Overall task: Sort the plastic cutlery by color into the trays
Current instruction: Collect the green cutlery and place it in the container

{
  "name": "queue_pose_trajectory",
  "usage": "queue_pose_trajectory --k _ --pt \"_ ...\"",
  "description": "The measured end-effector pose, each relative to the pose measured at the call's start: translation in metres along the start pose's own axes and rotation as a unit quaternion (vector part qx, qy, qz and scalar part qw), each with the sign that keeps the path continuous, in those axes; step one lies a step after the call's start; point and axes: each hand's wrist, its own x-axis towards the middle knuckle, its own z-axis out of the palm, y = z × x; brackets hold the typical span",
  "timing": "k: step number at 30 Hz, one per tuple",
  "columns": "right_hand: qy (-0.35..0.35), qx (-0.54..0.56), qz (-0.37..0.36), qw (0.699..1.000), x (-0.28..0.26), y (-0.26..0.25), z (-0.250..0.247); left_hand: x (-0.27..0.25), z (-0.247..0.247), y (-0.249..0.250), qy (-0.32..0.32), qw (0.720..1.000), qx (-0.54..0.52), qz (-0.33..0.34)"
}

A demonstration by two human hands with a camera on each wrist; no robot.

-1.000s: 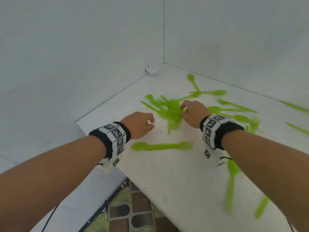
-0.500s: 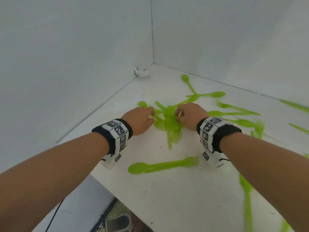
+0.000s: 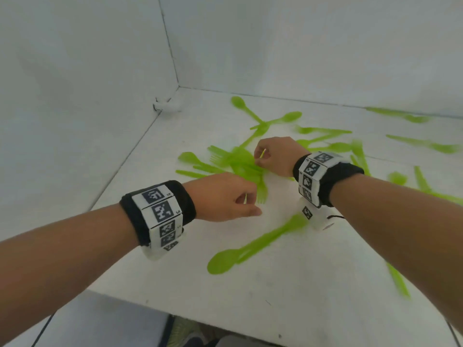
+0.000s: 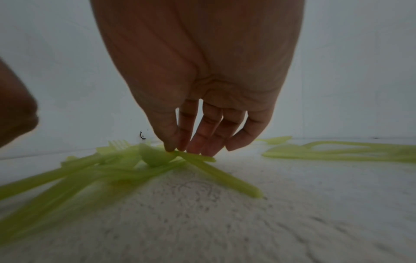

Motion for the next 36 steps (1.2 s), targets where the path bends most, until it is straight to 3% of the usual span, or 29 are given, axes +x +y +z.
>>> queue_pose_trajectory --k 5,8,12,27,30,33,36 --pt "0.006 -0.002 0.042 0.999 -0.02 0.002 -0.001 0.0 0.021 0.021 -0.101 0.994 0.042 0.028" --pt "-0.002 -0.013 0.05 0.999 -0.03 0.002 -0.002 0.002 0.027 0.015 -0.104 0.993 0.027 0.05" --pt "-0.003 -0.01 0.061 0.998 -0.037 0.001 -0.004 0.003 0.016 0.001 -0.087 0.996 0.003 0.023" --pt "-0.044 0.022 0.105 0.993 -0.03 0.002 -0.004 0.002 -0.011 -0.029 0.069 0.991 -0.112 0.011" --pt "-0.054 0.043 0.103 0.992 -0.027 0.004 -0.005 0.001 -0.008 -0.035 0.127 0.985 -0.116 0.025" --pt "-0.019 0.119 0.111 0.986 -0.024 0.007 -0.006 0.0 -0.011 -0.036 0.21 0.977 -0.032 0.007" --pt "0.066 0.238 0.132 0.96 -0.023 0.003 -0.012 -0.008 -0.024 -0.033 0.206 0.978 -0.022 0.021"
